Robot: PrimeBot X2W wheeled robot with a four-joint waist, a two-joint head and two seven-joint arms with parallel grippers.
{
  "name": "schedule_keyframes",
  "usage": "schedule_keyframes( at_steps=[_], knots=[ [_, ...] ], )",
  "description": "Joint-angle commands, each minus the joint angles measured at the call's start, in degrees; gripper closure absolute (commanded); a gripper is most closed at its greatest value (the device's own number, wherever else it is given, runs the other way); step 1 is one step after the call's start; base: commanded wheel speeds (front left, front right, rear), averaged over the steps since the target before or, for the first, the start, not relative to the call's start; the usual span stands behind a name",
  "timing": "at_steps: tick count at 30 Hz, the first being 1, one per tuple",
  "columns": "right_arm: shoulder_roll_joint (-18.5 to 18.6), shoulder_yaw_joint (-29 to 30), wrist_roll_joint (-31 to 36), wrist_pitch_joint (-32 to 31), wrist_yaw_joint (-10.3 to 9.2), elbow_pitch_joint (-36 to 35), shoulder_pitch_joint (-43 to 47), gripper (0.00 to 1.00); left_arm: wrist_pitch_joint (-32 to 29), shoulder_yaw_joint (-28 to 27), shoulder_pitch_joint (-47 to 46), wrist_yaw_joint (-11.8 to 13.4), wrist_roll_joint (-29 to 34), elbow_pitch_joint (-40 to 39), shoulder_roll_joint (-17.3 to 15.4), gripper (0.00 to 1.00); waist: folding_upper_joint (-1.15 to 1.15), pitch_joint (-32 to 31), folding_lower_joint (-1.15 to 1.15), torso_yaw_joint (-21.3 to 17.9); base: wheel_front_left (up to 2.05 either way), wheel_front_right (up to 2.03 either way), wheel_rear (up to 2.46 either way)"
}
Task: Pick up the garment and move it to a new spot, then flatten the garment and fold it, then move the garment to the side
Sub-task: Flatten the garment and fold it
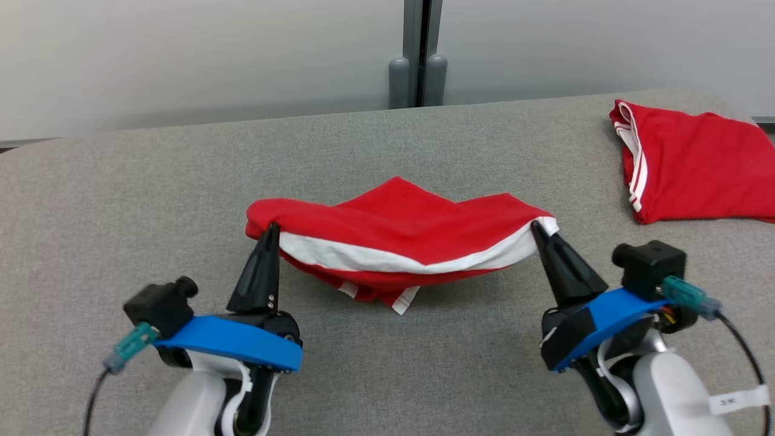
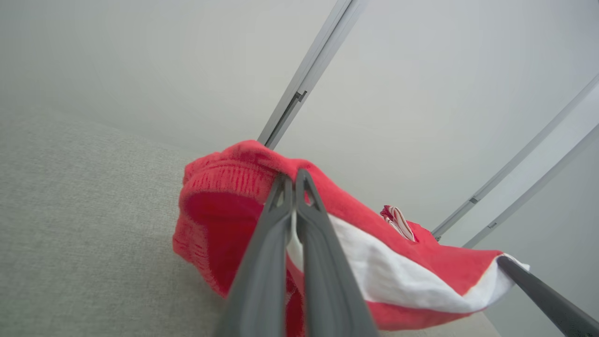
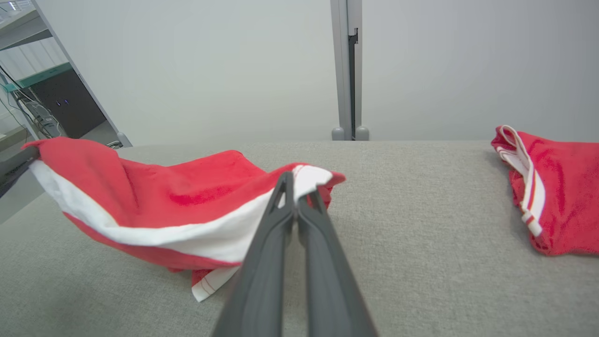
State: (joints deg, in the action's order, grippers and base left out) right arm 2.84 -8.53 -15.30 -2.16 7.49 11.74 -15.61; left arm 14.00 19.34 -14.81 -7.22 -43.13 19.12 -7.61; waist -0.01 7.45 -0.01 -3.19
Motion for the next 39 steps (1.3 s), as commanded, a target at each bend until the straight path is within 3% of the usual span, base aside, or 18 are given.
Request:
schedule_keyframes(
  at_steps=[1, 6, 7, 8, 13, 17, 22, 29, 32, 39],
  knots=[
    [0.1, 1.1, 1.0, -2.1, 0.01, -4.5, 1.8, 1.0, -1.8, -0.2, 0.9, -0.4, -2.0, -4.7, -1.3, 1.0, 0.01, -0.3, 0.01, 0.0, 0.0, 0.0, 0.0],
    [1.3, 3.6, 2.3, -9.4, 0.01, -18.8, 3.9, 1.0, -10.7, -1.0, -0.3, 0.8, -6.4, -18.4, -4.8, 1.0, 0.01, -0.3, 0.01, -0.3, 0.0, 0.0, 0.0],
    [3.8, 4.1, 2.1, -14.6, 0.01, -25.2, 0.3, 1.0, -17.8, -2.5, -3.4, 3.3, -9.5, -25.4, -7.4, 1.0, 0.01, 0.7, 0.01, -1.1, 0.0, 0.0, 0.0],
    [4.2, 3.7, 1.4, -15.7, 0.01, -25.9, -1.2, 1.0, -19.3, -3.0, -4.6, 4.2, -9.8, -26.4, -7.9, 1.0, 0.01, 1.1, 0.01, -1.3, 0.0, 0.0, 0.0],
    [8.0, 2.5, -1.6, -19.6, 0.01, -21.7, -11.6, 1.0, -24.9, -4.6, -12.4, 7.2, -10.9, -25.6, -9.6, 1.0, 0.01, 4.2, 0.01, -2.3, 0.0, 0.0, 0.0],
    [9.1, 0.8, -4.8, -19.6, 0.01, -13.5, -22.3, 1.0, -27.4, -5.3, -21.3, 7.7, -9.3, -20.7, -11.5, 1.0, 0.01, 7.5, 0.01, -3.0, 0.0, 0.0, 0.0],
    [8.4, -1.8, -6.3, -13.6, 0.01, -3.8, -36.2, 1.0, -25.4, -5.6, -33.2, 6.5, -4.9, -13.2, -13.3, 1.0, 0.01, 10.3, 0.01, -3.9, 0.0, 0.0, 0.0],
    [6.6, -3.1, -3.1, 2.7, 0.01, 6.2, -48.8, 1.0, -16.2, -5.6, -43.4, 3.3, -0.9, -6.3, -11.5, 1.0, 0.01, 11.3, 0.01, -4.0, 0.0, 0.0, 0.0],
    [6.2, -4.1, -2.7, 6.5, 0.02, 9.6, -48.2, 1.0, -13.2, -5.1, -42.0, 2.2, -1.8, -4.0, -9.7, 1.0, 0.01, 11.3, 0.01, -3.2, 0.0, 0.0, 0.0],
    [9.2, -8.2, -5.5, 4.6, 0.01, 13.5, -36.6, 1.0, -9.7, 0.2, -31.4, 0.3, -2.4, -1.7, -7.6, 1.0, 0.01, 10.6, 0.01, -1.0, 0.0, 0.0, 0.0]
  ],
)
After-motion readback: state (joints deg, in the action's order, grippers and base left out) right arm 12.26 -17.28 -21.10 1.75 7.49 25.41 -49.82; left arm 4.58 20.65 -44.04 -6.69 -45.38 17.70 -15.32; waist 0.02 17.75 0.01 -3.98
